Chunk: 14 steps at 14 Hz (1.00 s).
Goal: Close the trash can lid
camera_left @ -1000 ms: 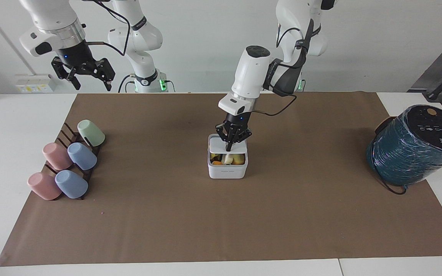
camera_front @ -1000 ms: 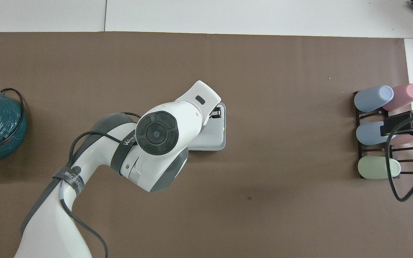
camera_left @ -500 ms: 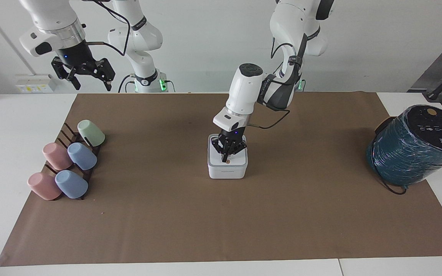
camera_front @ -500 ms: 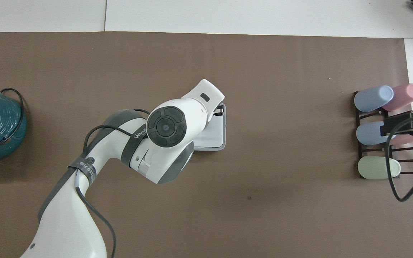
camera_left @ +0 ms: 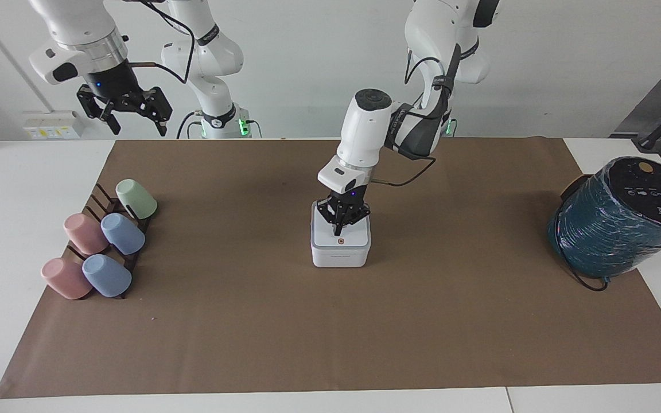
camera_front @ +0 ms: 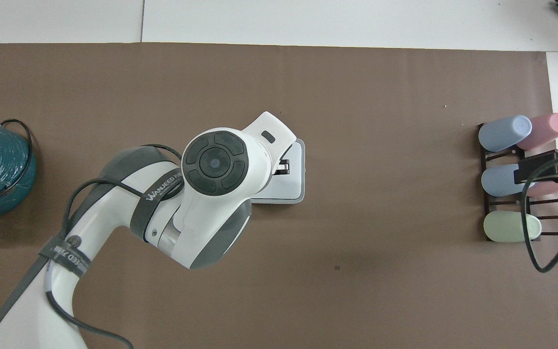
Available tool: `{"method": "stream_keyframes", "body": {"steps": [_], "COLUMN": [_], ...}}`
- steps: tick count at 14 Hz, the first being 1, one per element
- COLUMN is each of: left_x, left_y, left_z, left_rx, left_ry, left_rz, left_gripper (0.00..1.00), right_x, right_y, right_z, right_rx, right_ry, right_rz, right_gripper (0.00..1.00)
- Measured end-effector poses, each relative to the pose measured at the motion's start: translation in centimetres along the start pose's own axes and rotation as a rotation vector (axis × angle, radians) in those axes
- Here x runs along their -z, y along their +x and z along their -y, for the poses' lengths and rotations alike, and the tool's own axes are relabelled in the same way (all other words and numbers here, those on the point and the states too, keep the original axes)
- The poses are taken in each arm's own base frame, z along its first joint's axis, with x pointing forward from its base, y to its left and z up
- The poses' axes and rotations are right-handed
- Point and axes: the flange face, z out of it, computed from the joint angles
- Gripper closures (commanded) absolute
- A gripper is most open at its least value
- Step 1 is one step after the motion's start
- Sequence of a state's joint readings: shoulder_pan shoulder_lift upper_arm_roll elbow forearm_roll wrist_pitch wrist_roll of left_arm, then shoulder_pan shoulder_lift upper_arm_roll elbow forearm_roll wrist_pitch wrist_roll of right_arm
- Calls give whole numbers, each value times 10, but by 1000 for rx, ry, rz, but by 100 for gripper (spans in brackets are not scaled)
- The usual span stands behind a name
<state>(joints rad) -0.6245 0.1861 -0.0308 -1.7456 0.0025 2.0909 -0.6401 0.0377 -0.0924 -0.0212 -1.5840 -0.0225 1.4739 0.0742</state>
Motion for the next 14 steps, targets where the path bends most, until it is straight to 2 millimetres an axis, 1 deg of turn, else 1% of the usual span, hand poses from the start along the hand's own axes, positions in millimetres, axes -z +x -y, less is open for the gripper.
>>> {"method": "stream_keyframes", "body": {"steps": [2,3,4,5,6,11,12,14], "left_x": [15,18,22,26,32,71,82,104], "left_y": [-1,0,1,1,4,41,47,56], "left_z": [23,37,56,75,94,204,222,249], "left_rx": [24,37,47,46,36,-64,-60,-39], "left_ry": [34,46,56,62,65,73,75,82], "left_rz": [24,23,21,20,16,-39,-55,-70], "left_gripper": [100,97,67,10,0,0,0,0], "right_x": [0,0,0,0,0,0,0,0], "right_y": [0,0,0,0,0,0,0,0], "right_z": [0,0,0,0,0,0,0,0], "right_rx": [0,0,0,0,0,0,0,0], "right_ry": [0,0,0,0,0,0,0,0], "right_rz": [0,0,0,0,0,0,0,0], "right_gripper": [0,0,0,0,0,0,0,0]}}
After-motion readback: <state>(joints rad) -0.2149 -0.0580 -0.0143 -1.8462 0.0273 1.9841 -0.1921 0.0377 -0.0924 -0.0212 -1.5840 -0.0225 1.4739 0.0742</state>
